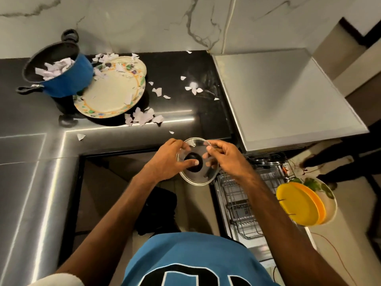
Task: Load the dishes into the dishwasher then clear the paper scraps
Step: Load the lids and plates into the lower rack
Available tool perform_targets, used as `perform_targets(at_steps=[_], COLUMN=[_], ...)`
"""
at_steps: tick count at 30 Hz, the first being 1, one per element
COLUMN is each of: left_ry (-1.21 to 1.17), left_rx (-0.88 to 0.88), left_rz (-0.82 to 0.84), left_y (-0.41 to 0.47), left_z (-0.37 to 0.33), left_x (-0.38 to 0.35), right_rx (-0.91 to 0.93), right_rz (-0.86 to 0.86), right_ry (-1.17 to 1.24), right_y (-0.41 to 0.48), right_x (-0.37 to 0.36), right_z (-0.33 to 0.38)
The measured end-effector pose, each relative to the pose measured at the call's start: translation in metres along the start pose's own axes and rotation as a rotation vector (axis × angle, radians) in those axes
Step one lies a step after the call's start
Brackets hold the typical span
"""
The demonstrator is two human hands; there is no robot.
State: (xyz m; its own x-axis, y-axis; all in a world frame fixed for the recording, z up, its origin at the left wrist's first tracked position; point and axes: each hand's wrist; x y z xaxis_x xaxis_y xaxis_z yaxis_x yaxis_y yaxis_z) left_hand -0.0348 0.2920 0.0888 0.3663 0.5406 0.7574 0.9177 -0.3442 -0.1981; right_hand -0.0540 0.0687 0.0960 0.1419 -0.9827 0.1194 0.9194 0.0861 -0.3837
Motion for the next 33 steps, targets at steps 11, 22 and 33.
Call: perform_targets(at_steps=[11, 22, 33], left_ry=[0.213, 0.290, 0.428], left_rx=[-0.190, -0.173, -0.058], left_rz=[0.158, 0.434, 0.502], left_y=[0.026, 0.030, 0.100], left_z=[-0.098, -0.170, -0.162], left_x=[-0.100, -0.230, -0.308], right_rx=[-0.013, -0.026, -0.137], right_rz=[0.057, -0.053, -0.176], right_ry=[-0.204, -0.289, -0.254], right_y=[-0.076, -0.119, -0.090], right_x=[0.132, 0.219, 0.245], right_z=[-0.074, -0.179, -0.234])
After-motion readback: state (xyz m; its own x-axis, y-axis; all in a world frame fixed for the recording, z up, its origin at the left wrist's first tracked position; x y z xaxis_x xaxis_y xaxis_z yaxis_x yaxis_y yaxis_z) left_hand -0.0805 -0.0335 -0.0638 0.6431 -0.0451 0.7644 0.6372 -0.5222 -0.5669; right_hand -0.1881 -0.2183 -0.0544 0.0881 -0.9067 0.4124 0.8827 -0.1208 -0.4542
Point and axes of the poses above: each hand's wrist, its own y-axis towards the middle knuckle, its own x-axis out of the back of the hand, z = x × y, and after that the axes turned 7 degrees about y, right-handed
